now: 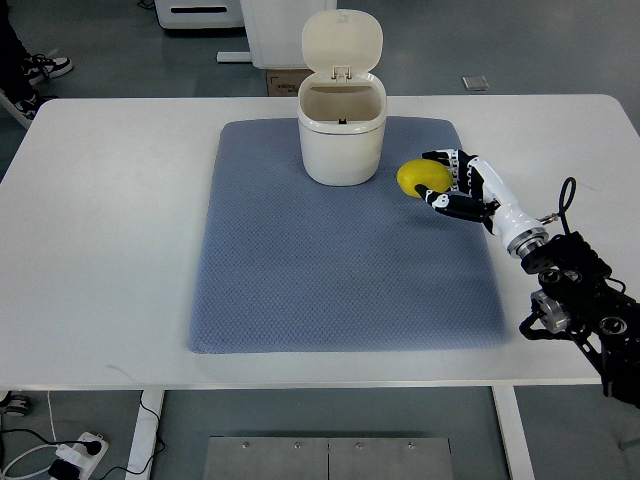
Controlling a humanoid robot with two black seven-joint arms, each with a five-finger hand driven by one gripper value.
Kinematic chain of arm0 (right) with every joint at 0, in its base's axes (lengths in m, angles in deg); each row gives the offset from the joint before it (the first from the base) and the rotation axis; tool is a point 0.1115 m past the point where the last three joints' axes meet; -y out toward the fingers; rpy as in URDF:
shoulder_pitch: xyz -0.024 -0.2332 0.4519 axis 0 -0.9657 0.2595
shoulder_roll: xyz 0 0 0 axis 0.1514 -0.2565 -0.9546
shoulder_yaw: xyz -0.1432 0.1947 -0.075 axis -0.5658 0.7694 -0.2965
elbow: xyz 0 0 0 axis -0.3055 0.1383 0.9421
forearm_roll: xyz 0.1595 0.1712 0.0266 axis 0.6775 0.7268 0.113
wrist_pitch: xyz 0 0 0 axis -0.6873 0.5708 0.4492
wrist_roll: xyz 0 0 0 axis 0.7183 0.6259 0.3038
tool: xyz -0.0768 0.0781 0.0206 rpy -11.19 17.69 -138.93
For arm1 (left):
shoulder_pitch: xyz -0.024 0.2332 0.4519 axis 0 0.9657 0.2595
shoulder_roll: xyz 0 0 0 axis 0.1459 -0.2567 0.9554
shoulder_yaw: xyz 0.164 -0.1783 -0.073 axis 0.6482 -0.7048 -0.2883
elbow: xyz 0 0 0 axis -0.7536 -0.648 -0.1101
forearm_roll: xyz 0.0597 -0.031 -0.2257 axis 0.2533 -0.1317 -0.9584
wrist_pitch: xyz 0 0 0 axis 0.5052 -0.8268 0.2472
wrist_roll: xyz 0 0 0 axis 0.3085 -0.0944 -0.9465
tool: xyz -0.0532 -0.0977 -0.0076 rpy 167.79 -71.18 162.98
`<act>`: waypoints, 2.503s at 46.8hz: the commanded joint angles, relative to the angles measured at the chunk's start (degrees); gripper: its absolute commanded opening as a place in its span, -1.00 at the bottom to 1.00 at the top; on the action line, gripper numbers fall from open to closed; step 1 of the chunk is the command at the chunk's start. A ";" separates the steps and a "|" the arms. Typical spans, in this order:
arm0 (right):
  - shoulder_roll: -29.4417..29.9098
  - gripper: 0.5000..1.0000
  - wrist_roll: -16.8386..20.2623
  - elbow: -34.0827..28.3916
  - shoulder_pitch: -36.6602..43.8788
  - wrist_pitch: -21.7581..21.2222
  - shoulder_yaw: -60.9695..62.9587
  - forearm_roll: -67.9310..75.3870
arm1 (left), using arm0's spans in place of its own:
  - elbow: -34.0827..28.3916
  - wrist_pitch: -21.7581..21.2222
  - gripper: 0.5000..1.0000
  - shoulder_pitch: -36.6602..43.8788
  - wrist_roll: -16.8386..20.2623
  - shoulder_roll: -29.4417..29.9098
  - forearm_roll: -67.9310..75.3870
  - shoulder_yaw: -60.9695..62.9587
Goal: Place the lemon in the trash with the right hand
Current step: 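Lift the lemon with the right hand and carry it over the bin, then open the right hand to drop the lemon into the bin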
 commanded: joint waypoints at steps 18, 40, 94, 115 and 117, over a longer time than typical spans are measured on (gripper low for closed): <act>-1.67 -1.00 7.23 -0.08 11.81 0.00 -0.71 0.02 | 0.00 0.00 1.00 0.00 0.00 0.00 0.00 0.00; -0.97 -1.00 11.97 0.18 22.89 3.87 -10.99 -0.07 | 0.00 0.00 1.00 0.00 0.00 0.00 0.00 0.00; 5.71 -1.00 18.74 6.16 29.66 10.11 -25.32 -0.16 | 0.00 0.00 1.00 0.00 0.00 0.00 0.00 0.00; 5.80 0.24 18.92 5.98 30.01 10.11 -25.23 -0.07 | 0.00 0.00 1.00 0.00 0.00 0.00 0.00 0.00; 5.80 0.29 18.92 5.89 30.01 10.11 -25.23 0.02 | 0.00 0.00 1.00 0.00 0.00 0.00 0.00 0.00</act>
